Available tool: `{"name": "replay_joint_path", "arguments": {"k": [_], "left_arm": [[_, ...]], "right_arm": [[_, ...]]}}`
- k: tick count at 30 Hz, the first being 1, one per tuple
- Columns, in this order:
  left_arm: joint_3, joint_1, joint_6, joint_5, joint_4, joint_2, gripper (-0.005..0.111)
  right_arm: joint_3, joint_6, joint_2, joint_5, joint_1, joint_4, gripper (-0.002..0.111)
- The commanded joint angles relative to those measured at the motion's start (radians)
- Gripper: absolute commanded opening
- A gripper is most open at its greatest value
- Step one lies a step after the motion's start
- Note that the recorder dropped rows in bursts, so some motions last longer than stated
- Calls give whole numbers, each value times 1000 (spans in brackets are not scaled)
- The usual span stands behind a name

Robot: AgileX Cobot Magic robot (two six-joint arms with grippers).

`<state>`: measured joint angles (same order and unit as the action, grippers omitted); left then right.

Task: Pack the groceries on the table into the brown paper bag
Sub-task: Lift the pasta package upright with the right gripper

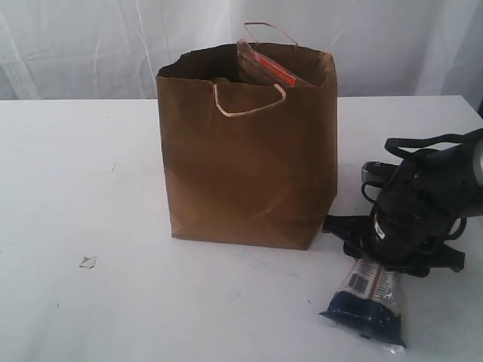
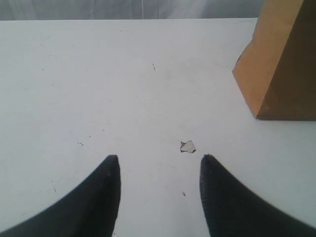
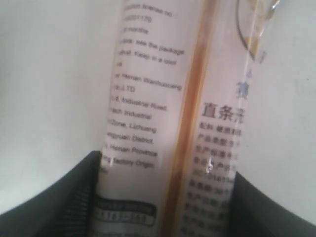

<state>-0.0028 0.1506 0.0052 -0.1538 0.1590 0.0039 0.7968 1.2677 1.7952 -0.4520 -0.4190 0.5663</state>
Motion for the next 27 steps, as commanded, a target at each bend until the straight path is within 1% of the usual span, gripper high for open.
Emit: {"name": "replay_joint_path", "arguments": {"k": [1,2,6,12,14,15,16,17,20,22,25,27], "left_arm": [[3,-3,3,-5,7,-4,53],[3,-3,3,-5,7,-4,53],[3,-3,3,-5,7,-4,53],[3,-3,3,-5,7,-4,53],[3,-3,3,-5,7,-4,53],[3,-3,3,-5,7,-4,53],[3,-3,3,-5,7,-4,53],[3,-3,3,-5,7,-4,53],[3,-3,3,-5,7,-4,53],[3,-3,3,-5,7,-4,53],[3,-3,3,-5,7,-4,53],[3,-3,3,-5,7,-4,53]], "right_arm": [[-50,-3,-5,30,2,18,0],[-66,42,-56,35,2,89,0],[-133,164,-216,-8,2,265,0],[-174,196,-402,-37,2,374,0],[-174,273,-491,-40,2,467,0],[-174,345,-557,-48,2,574,0],[-174,382,-597,-59,2,633,0],[-174,437,-669,-67,2,750,0],[-161,461,-782,-60,2,880,0],[-139,465,-835,-12,2,981,0],[-88,465,-886,168,2,1178,0],[-37,409,-891,251,2,1178,0]]}}
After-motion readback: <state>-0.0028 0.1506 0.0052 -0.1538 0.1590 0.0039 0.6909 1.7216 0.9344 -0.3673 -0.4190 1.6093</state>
